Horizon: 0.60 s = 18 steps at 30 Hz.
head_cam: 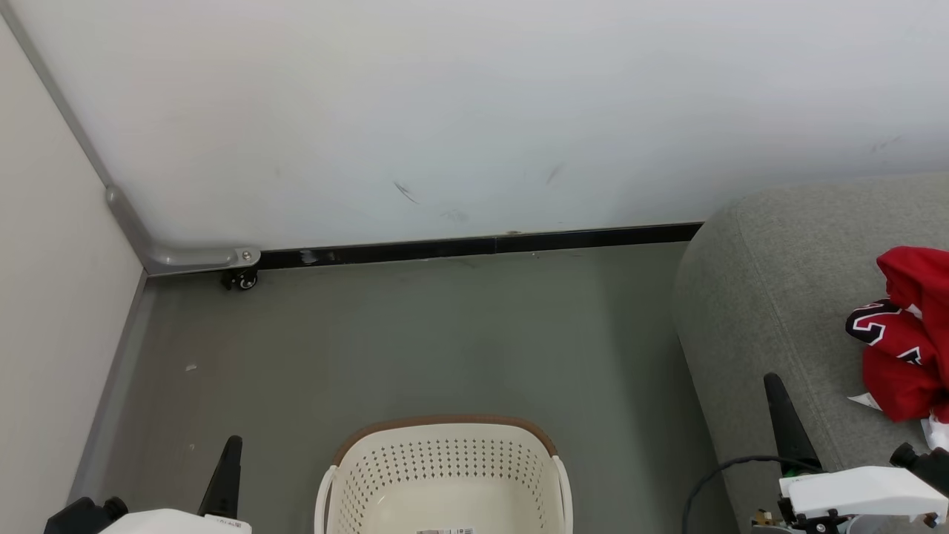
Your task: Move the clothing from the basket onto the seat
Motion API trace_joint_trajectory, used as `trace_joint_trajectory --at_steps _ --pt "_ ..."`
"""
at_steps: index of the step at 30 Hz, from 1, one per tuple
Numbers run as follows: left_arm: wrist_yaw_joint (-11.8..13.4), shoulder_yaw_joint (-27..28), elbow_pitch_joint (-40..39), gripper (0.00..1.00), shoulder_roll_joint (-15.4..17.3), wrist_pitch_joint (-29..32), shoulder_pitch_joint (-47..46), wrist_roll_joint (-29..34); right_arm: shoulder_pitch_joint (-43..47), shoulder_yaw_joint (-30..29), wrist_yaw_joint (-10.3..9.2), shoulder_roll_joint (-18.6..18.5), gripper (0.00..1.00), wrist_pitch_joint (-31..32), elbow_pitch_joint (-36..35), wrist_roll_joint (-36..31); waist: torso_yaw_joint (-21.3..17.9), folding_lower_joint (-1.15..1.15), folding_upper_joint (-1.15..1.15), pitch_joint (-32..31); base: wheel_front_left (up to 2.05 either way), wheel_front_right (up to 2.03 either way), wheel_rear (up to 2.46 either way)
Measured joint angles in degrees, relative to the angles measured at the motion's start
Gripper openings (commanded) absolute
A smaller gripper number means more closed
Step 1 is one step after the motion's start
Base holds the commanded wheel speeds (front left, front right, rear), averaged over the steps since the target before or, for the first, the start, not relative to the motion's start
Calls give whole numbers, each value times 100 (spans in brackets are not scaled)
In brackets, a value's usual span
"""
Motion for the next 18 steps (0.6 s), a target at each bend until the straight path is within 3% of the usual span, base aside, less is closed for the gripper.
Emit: trace_joint_trajectory --at_steps 18 --pt "-396 292 132 0 -168 305 -216 -1079 -140 -154 -1 -51 0 176 -1 1176 117 -12 0 93 0 0 0"
